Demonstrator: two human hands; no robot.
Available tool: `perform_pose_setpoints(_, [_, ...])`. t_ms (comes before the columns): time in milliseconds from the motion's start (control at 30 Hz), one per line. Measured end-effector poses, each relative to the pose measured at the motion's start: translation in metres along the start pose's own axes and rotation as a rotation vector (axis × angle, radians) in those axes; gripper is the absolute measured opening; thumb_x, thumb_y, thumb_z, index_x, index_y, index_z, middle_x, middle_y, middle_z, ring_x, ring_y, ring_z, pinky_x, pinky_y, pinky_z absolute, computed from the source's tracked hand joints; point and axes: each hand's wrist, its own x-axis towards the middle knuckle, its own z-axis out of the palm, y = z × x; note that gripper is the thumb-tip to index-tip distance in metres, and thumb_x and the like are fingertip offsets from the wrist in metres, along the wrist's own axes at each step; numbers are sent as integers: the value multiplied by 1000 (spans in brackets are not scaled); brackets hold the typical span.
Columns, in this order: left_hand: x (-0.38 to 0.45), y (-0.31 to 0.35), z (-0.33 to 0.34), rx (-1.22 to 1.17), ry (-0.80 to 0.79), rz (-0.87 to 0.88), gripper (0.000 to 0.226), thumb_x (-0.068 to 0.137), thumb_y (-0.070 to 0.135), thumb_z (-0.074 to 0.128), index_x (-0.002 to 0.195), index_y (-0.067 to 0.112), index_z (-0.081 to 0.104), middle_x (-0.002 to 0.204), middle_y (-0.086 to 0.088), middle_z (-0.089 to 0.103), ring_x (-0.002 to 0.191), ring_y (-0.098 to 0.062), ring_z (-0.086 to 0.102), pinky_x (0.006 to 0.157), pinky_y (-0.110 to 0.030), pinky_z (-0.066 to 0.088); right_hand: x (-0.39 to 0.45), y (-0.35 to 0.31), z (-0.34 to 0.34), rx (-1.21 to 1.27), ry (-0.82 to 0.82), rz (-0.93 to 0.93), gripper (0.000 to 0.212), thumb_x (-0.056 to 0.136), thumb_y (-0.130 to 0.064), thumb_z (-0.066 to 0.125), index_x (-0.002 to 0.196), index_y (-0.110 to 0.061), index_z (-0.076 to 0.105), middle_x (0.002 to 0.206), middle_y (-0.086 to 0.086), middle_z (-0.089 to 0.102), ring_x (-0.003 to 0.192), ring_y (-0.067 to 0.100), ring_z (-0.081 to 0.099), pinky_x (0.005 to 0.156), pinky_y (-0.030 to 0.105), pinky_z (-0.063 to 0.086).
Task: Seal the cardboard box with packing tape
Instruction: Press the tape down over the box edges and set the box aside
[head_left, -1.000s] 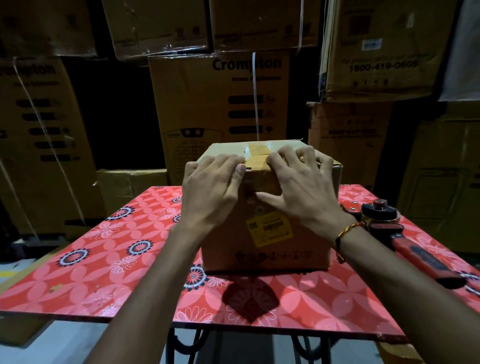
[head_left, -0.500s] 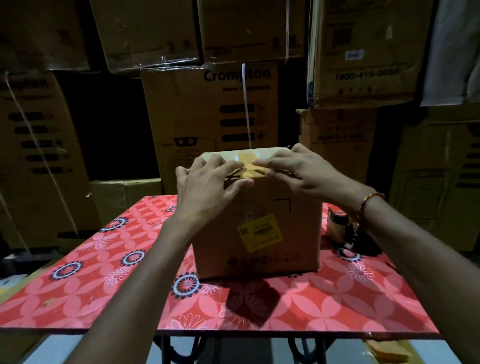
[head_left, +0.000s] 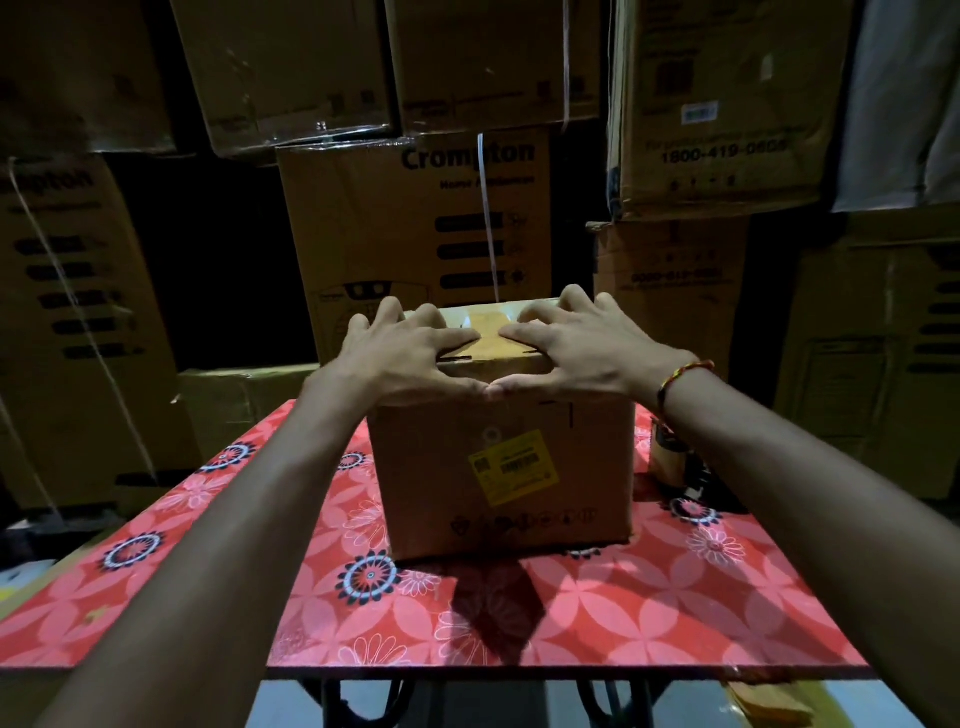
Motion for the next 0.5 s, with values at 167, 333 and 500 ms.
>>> perform_pose_setpoints(167, [4, 1, -3, -12, -47, -48, 87, 70, 91, 44, 148, 56, 28, 144, 6, 37, 130, -25, 30, 100, -49, 28, -1, -4, 3, -14, -10, 117, 95, 71, -95, 20, 144, -38, 44, 148, -1, 45, 128, 28, 37, 97, 50, 30])
perform_pose_setpoints(333, [-13, 5, 19, -153, 136, -129, 98, 61, 98, 32, 144, 49, 42, 140, 9, 44, 130, -22, 36, 99, -51, 37, -29, -9, 24, 164, 169, 410, 88, 73, -93, 25, 137, -38, 50, 145, -5, 47, 133, 29, 37, 98, 56, 37])
perform_pose_setpoints(500, [-39, 2, 55, -672, 519, -234, 83, 69, 75, 63, 137, 28, 59, 136, -3, 50, 130, -25, 47, 103, -34, 42, -60, -12, 59, 711, 557, 448, 73, 89, -49, 65, 151, -28, 33, 155, 1, 35, 138, 23, 41, 109, 42, 43])
